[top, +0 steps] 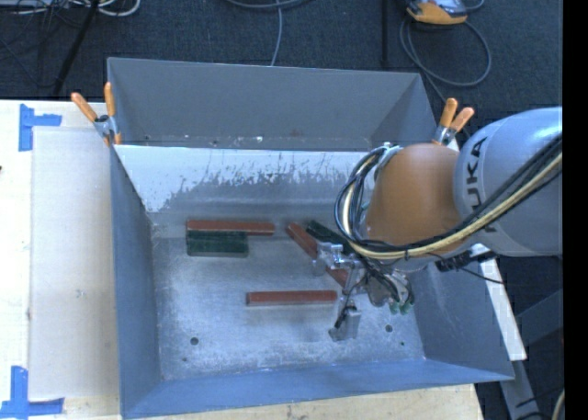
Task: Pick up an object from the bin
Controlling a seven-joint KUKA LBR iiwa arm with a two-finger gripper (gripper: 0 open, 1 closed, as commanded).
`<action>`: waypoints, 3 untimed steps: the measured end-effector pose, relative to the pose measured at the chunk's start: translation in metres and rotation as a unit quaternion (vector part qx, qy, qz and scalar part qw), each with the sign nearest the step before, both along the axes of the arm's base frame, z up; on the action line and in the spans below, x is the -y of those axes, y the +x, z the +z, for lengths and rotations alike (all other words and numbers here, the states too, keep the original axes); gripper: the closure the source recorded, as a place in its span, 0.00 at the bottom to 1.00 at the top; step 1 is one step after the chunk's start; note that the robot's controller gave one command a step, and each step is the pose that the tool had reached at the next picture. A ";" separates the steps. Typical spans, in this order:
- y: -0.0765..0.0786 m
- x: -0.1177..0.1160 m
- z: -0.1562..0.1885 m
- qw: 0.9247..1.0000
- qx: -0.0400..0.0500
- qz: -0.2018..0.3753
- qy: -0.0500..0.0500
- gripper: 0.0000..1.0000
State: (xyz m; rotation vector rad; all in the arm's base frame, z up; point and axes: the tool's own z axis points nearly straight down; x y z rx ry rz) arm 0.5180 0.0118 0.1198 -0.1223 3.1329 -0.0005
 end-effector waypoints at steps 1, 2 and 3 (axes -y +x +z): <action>0.018 -0.010 -0.012 1.000 -0.006 0.020 0.000 0.00; 0.026 -0.021 0.011 1.000 -0.002 -0.010 0.000 0.00; 0.019 -0.030 -0.038 0.999 -0.002 -0.032 0.000 0.00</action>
Offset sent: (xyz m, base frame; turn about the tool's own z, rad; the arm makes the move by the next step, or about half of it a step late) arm 0.0248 0.0274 0.0133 0.0738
